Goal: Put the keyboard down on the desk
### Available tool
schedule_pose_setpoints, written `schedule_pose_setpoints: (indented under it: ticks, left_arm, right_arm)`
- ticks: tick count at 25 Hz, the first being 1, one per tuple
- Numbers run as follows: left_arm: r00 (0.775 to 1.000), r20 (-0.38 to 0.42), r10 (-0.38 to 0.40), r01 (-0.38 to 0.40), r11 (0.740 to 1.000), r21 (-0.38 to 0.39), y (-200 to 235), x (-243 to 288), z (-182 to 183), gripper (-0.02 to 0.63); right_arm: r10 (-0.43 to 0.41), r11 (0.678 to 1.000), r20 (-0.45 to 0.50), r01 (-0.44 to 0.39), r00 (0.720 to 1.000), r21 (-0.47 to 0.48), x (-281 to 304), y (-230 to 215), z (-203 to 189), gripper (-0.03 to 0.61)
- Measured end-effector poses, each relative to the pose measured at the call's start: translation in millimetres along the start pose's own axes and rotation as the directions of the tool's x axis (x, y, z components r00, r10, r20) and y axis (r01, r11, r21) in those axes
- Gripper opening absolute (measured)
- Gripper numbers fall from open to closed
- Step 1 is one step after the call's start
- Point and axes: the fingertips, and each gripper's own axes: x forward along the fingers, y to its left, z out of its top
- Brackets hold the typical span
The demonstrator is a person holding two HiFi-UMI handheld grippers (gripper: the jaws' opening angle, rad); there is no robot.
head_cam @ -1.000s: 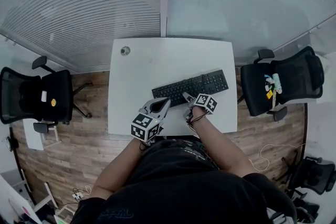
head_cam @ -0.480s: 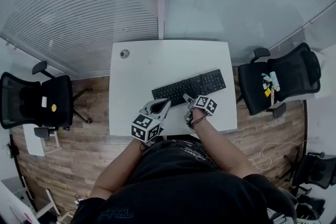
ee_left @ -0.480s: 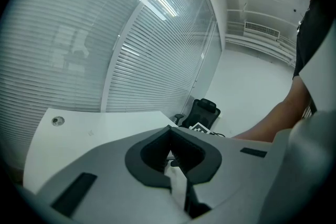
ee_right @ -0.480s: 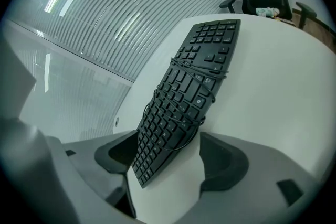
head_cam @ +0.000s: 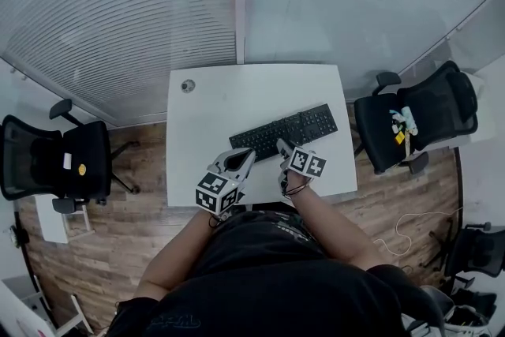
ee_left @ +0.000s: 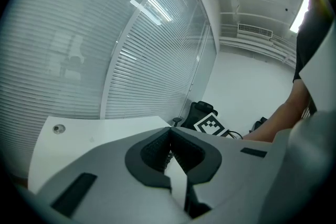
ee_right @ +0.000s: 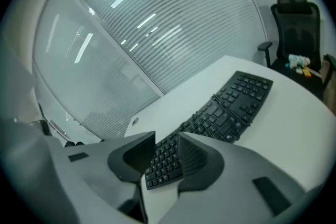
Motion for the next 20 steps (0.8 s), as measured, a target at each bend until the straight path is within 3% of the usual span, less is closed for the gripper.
schedule_pose_setpoints:
  ticks: [4,7,12,16,20]
  left_arm:
    - [0.999,0.044,0.0,-0.001,1.0,0.026,1.3,-12.4,9.7,0.015]
    - [0.998,0.066,-0.003,0.0,0.999,0.045,3.0,-19.3,18.2,0.015]
    - [0.996,0.089,-0.014,0.008,0.998,0.065,-0.9,-35.6,25.6,0.015]
    - [0.993,0.114,-0.02,0.011,0.997,0.079,-2.6,-49.5,33.5,0.015]
    - [0.992,0.125,-0.023,0.012,0.996,0.087,-4.9,-53.8,35.8,0.015]
  right_arm:
    - [0.073,0.991,0.079,-0.063,0.994,-0.119,-22.8,40.3,14.9,0.079]
    - [0.154,0.966,0.12,-0.123,0.981,-0.229,-40.4,75.9,23.7,0.044]
    - [0.285,0.86,0.151,-0.183,0.946,-0.476,-84.3,137.0,20.1,0.028]
    - [0.367,0.772,0.171,-0.198,0.914,-0.604,-114.7,177.3,17.4,0.023]
    - [0.401,0.739,0.173,-0.206,0.899,-0.641,-125.4,194.7,16.0,0.023]
